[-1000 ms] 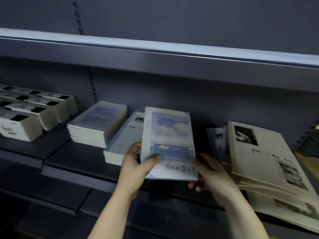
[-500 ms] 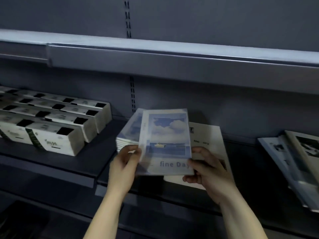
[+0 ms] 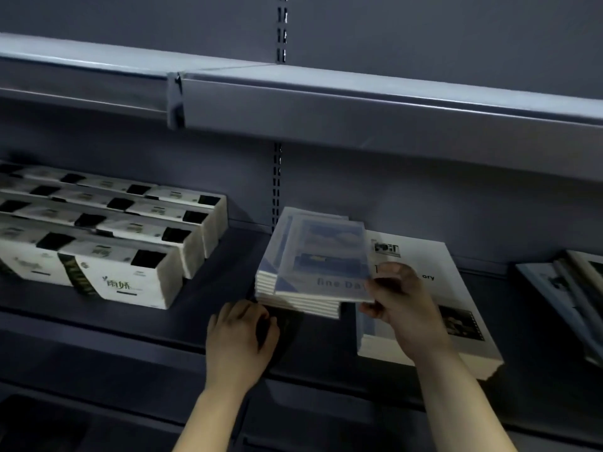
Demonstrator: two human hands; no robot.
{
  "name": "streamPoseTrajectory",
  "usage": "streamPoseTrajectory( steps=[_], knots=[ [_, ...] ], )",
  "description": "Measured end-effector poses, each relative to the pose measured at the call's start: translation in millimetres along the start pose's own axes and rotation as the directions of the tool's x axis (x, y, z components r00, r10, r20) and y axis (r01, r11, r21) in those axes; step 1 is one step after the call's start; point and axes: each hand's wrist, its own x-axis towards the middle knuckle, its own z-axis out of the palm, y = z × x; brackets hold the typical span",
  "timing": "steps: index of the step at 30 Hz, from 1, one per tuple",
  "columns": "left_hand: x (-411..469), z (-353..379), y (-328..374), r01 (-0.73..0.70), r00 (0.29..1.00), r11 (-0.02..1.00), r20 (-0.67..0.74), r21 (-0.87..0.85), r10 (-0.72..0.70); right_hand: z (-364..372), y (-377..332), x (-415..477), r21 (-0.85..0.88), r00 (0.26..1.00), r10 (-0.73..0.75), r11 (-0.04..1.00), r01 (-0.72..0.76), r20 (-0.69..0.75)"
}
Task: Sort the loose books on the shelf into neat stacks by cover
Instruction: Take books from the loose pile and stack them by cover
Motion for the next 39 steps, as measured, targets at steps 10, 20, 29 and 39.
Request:
streamPoseTrajectory(
  steps=[10,20,29,39],
  knots=[
    [0,7,-8,0.054,0.998,0.998,0.043,-0.038,-0.052,-3,7,-4,-0.479,0.983,-0.15,0.859,0.182,0.104],
    [1,7,-6,0.069,0.997,0.997,0.044,-0.021,-0.068,24,10,8,-0.593,0.894,-0.436,0.695,0.406,0.101],
    [0,8,-6,0.057,0.998,0.998,0.029,-0.029,-0.056,30,20,13,-0.649,0.857,-0.511,0.628,0.429,0.071],
    [1,8,-7,0.06,0.997,0.998,0.044,-0.016,-0.059,29,26,19,-0.651,0.893,-0.448,0.665,0.366,0.044]
  ],
)
